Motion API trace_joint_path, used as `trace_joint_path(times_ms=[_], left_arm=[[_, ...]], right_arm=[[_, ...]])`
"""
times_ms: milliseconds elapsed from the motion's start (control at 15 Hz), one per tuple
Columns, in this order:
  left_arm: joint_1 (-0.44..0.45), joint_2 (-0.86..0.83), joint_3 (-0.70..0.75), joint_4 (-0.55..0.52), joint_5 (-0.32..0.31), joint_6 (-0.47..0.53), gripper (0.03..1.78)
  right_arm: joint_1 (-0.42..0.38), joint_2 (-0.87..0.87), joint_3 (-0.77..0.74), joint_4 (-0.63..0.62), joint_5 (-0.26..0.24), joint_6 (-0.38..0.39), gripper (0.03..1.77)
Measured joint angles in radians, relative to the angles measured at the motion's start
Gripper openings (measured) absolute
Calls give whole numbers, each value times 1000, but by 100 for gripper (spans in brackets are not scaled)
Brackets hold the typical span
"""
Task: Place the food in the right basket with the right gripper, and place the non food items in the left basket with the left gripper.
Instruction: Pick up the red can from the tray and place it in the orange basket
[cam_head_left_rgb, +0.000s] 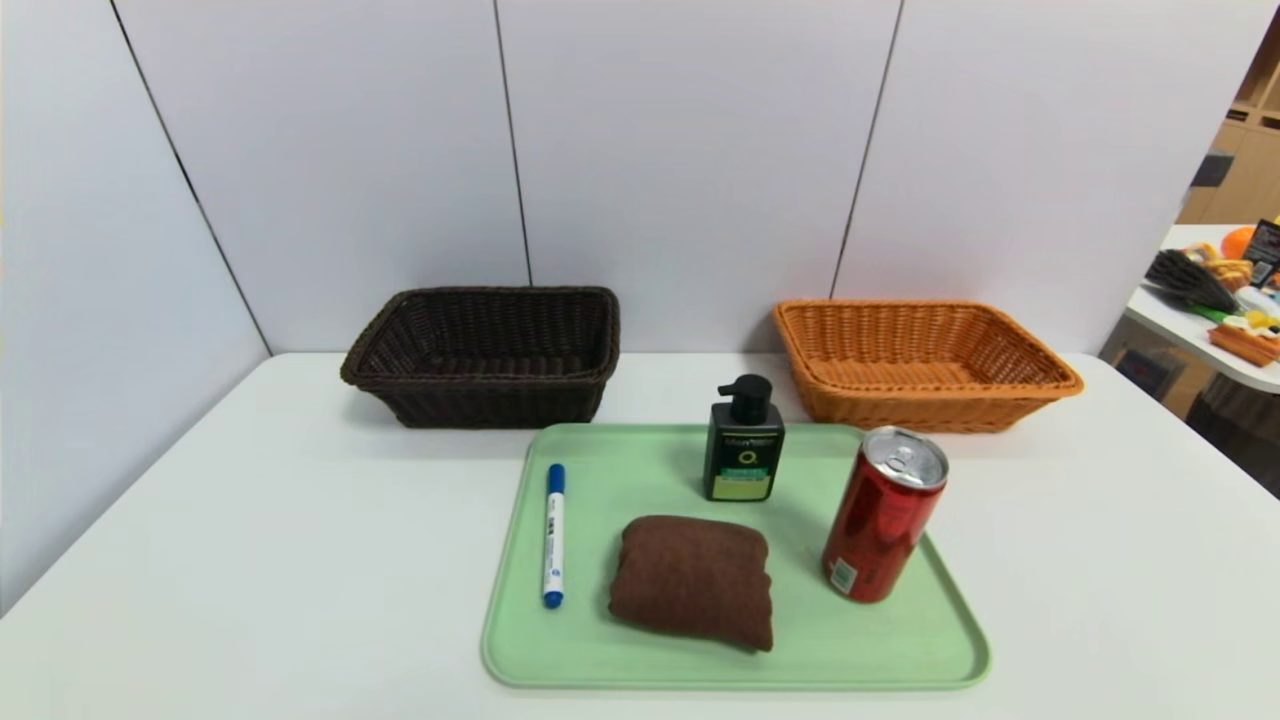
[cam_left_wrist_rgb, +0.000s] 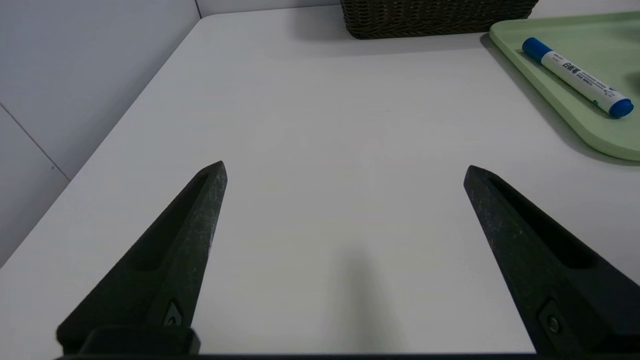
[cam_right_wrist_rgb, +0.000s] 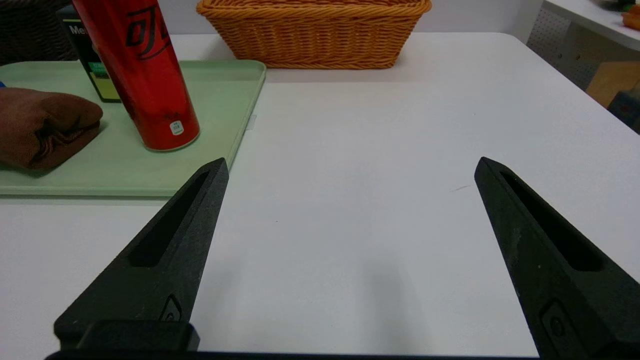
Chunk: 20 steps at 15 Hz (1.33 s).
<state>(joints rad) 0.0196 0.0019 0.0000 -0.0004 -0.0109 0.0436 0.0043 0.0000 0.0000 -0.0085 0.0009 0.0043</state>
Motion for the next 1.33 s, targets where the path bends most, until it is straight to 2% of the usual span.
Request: trace_joint_path(times_ms=[1067,1333], left_arm=[[0,0,0,0,2,-10,169],[0,0,0,-3,2,0,169]], right_arm=[[-1,0,-3,10,-4,-1,170],[-1,5,-27,36,33,-69,170]])
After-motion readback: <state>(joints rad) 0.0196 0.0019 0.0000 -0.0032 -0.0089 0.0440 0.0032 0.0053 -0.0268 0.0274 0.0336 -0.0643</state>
